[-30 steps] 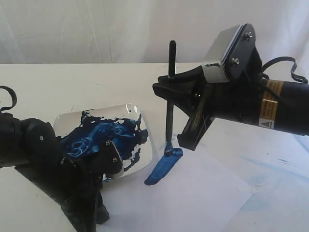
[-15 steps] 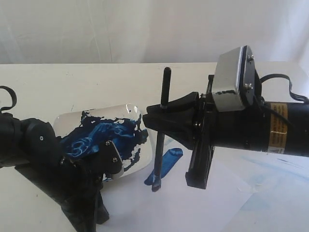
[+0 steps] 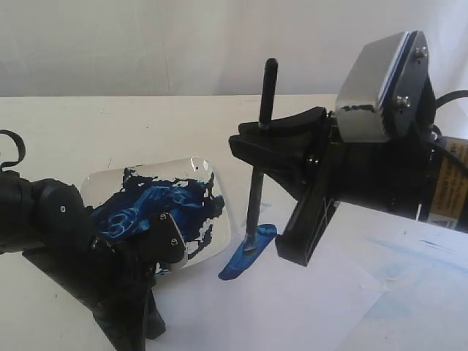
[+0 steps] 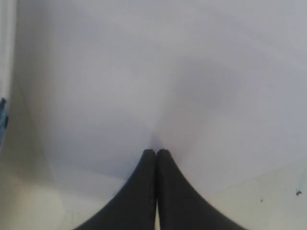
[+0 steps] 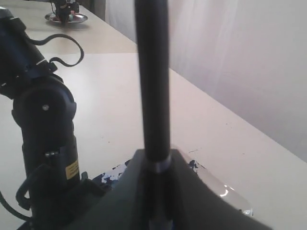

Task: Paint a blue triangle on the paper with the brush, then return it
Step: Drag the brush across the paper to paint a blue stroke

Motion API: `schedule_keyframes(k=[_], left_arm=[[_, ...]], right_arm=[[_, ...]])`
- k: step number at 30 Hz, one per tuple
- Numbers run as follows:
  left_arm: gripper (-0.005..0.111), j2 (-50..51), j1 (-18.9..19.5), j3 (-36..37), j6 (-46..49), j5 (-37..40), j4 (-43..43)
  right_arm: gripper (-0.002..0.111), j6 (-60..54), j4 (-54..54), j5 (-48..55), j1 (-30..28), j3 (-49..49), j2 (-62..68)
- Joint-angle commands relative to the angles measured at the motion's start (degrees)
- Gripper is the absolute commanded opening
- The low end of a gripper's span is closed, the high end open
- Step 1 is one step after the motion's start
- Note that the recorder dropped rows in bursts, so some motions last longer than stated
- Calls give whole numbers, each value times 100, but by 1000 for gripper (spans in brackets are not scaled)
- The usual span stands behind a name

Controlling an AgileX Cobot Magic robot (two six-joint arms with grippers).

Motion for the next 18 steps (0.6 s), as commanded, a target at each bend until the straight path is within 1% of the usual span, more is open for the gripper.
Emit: schedule_keyframes(k=[1,3,4,6,8,11,14,18], left_arm=[[0,90,-38,49,-23,76,-19],[0,90,-38,49,-23,76,-19],[0,90,-38,49,-23,76,-19],[0,90,-38,49,-23,76,-19],[0,90,-38,49,-23,76,-19],[0,90,-38,49,-23,76,-19],[0,90,-38,49,-23,76,-19],[0,90,-38,49,-23,87,-19]], right_arm=[[0,-136,766,979,669,28,-118],[0,-537,1311,1430,988,28,-118],[0,-886,1574,1569,1131,28,-118],[0,-1706,2457,1775,1342,28,-118],[0,-2669,3552,1809,1473,28,-88],[0,-3719,5052,1573,1553,28,63],[0,-3828,5674,1217,1550,28,300],[0,-3828,5769,1024,1550,28,555]])
